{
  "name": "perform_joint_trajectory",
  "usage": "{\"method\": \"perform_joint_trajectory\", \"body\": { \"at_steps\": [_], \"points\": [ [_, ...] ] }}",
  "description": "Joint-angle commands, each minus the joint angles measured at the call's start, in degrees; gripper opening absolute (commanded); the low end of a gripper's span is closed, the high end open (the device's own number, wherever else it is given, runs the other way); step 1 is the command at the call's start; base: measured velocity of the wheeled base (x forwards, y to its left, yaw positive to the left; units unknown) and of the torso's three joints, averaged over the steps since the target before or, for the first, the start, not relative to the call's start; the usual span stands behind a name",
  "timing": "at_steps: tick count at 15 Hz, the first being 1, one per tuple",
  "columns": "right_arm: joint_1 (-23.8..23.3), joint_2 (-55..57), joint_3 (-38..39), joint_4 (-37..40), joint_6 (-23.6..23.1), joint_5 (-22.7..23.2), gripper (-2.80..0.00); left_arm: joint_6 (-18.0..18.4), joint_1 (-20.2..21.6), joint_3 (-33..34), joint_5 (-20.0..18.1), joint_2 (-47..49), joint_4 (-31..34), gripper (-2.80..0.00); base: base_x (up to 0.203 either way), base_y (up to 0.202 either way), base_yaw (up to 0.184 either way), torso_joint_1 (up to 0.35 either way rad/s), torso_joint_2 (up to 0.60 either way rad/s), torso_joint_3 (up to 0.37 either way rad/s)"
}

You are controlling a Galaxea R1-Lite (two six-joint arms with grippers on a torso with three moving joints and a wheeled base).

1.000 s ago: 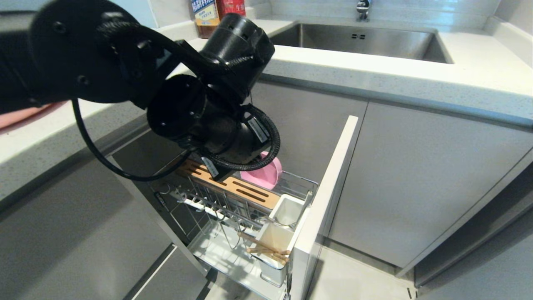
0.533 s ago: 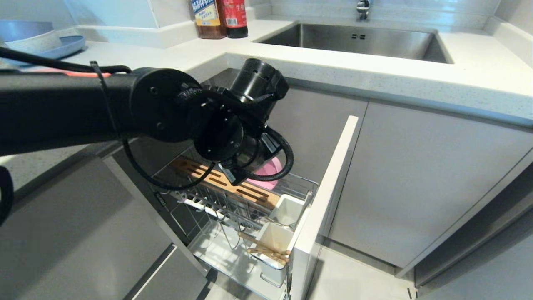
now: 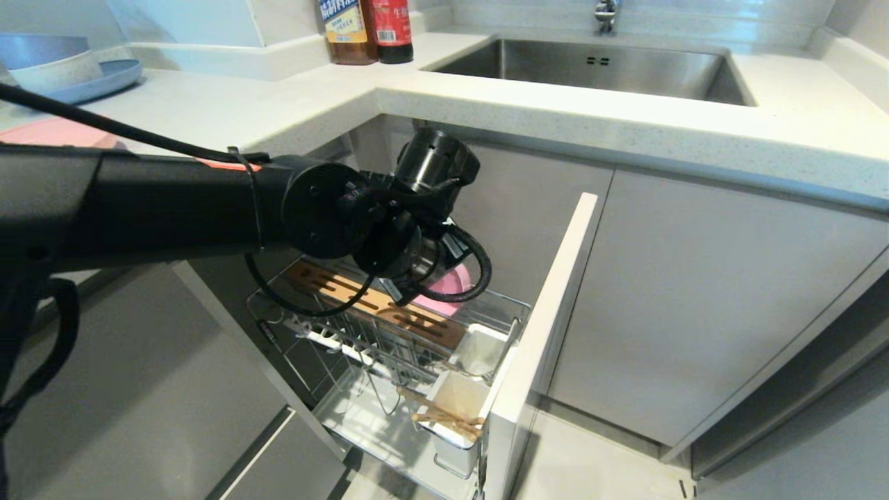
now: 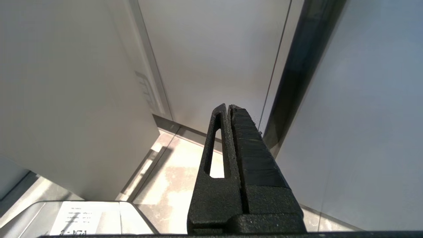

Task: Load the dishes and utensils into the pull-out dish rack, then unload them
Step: Take the bowl out of the cupboard

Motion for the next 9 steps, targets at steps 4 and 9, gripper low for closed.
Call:
{"method": "perform_joint_trajectory", "body": {
  "at_steps": [4, 9],
  "points": [
    [0.0, 0.0, 0.1, 0.0, 0.0, 0.0, -2.8, 4.2, 2.5, -0.9, -2.9, 3.8, -7.4, 0.0, 0.0, 0.0, 0.0, 0.0, 0.0, 0.0],
    [0.0, 0.0, 0.1, 0.0, 0.0, 0.0, -2.8, 5.0, 3.9, -3.3, -4.9, 7.9, -8.7, 0.0, 0.0, 0.0, 0.0, 0.0, 0.0, 0.0]
  ]
}}
